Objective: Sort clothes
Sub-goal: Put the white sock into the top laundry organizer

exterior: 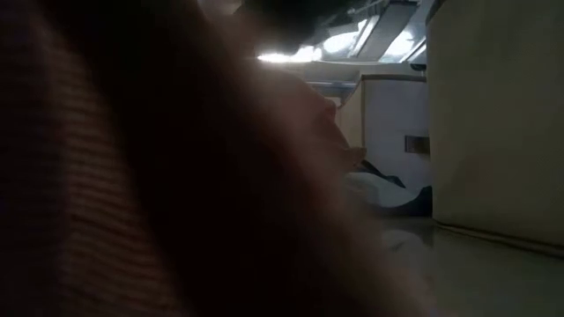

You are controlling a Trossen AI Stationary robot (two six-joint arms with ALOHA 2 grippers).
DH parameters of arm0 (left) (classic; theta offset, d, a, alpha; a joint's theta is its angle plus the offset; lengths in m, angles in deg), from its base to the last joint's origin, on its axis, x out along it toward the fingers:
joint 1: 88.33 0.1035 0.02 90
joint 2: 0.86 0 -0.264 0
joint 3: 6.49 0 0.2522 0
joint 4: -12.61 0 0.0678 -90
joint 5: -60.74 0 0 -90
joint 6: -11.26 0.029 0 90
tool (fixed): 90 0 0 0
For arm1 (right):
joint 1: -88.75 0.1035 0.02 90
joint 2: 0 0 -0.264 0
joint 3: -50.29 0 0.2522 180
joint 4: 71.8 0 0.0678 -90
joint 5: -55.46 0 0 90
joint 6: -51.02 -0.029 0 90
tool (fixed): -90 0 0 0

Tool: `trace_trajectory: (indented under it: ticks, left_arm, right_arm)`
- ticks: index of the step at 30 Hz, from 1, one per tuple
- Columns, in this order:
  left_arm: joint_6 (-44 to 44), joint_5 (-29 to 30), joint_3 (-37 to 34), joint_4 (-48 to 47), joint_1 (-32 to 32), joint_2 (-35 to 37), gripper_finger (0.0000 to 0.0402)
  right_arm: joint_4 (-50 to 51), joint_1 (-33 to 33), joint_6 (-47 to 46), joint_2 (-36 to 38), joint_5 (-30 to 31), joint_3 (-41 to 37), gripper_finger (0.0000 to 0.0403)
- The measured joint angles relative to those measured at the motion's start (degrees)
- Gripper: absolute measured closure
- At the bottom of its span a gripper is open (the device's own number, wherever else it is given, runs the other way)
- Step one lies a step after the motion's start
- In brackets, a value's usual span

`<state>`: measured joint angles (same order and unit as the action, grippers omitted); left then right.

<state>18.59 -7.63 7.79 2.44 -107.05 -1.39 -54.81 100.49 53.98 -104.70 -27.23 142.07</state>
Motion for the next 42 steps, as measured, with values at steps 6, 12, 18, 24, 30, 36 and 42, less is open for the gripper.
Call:
trace_trajectory:
  ticks: [6,12,18,24,30,36,42]
  left_arm:
    - [0.0,0.0,0.0,-0.1,0.0,0.0,0.04]
    - [0.0,0.0,0.0,0.0,0.0,0.0,0.04]
    - [0.0,0.0,0.0,0.0,0.0,0.0,0.04]
    - [0.0,0.0,0.0,0.0,0.0,0.0,0.04]
    - [0.0,0.0,0.0,0.0,0.0,0.0,0.04]
    - [0.1,0.0,0.0,0.0,0.0,0.0,0.04]
    - [0.1,0.0,0.0,0.0,0.0,0.0,0.04]
  right_arm:
    - [-0.5,0.7,0.6,-6.3,0.0,5.9,0.0182]
    - [-0.1,0.6,0.5,-12.2,0.8,11.9,0.0182]
    - [0.0,0.6,0.5,-18.7,-0.9,18.3,0.0182]
    - [-0.4,0.6,0.3,-23.4,-4.7,22.0,0.0182]
    - [1.5,0.7,0.1,-24.9,-8.5,22.1,0.0182]
    - [3.5,0.7,-0.4,-24.9,-9.5,21.9,0.0182]
    - [3.3,1.0,-1.3,-24.9,-14.5,21.9,0.0182]
